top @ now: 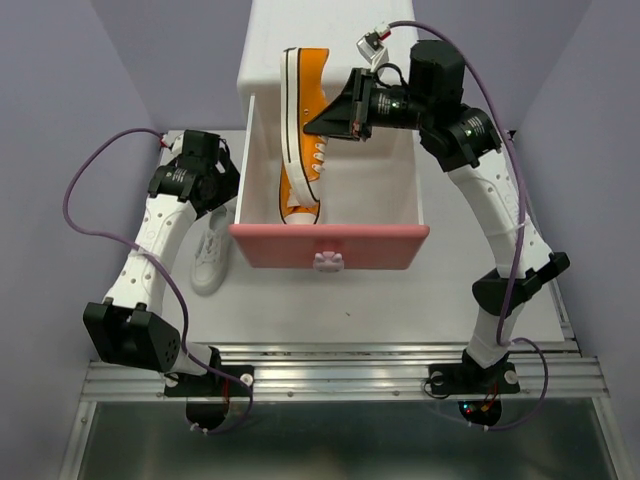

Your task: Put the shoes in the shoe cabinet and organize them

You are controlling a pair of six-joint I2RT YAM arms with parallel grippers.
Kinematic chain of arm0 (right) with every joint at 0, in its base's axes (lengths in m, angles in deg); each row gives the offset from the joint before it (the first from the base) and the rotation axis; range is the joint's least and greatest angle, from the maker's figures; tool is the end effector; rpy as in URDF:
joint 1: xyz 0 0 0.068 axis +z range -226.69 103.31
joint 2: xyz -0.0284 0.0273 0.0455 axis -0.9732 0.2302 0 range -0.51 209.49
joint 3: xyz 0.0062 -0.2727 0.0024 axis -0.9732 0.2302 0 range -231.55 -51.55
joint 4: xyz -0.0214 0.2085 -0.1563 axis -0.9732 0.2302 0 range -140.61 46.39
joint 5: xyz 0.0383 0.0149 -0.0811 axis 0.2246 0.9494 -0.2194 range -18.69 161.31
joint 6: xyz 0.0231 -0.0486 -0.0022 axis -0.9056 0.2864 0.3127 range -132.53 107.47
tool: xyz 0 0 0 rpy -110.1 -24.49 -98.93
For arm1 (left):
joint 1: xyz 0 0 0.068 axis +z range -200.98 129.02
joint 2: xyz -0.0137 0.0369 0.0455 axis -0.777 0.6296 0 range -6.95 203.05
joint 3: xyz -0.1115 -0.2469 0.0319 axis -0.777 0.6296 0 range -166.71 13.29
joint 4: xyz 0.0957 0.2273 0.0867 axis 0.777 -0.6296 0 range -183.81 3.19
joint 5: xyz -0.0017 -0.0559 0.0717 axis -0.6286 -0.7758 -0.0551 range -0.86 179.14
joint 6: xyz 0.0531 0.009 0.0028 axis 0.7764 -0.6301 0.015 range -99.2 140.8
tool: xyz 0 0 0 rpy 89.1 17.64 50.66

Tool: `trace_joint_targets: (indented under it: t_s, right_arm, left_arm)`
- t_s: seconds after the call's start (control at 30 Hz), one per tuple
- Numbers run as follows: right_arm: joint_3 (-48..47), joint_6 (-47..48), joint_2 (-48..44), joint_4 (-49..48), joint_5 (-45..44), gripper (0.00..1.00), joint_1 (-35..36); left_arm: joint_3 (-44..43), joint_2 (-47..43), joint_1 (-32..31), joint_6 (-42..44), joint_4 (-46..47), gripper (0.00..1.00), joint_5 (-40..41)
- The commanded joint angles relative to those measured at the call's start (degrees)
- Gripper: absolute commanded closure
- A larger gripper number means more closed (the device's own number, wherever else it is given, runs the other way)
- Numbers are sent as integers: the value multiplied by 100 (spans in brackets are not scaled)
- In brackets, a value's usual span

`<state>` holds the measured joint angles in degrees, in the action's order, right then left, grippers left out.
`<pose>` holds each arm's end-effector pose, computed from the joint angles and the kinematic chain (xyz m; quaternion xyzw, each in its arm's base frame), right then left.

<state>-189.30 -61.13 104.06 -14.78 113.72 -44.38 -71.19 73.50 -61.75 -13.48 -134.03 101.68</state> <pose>0.2904 0.2121 0.5487 -0.1517 0.7029 0.6169 0.3200 0.2919 -0.0477 0.3764 -0.2283 0.8842 -0.0587 0.4032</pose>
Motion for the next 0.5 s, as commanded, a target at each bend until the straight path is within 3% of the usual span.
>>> trace_joint_targets:
  t_s: [0.0,0.13,0.47]
  right_arm:
    - [-76,737,-411,467,-14,99,125]
    - [-85,1194,-403,1135,-180,99,179]
    - [-138,1722,-359,1716,-137,99,179]
  left_arm:
    - [117,-248,31,159,99,1,38]
    - [196,-301,22,168,99,1,47]
    - [284,-345,30,203,90,1,65]
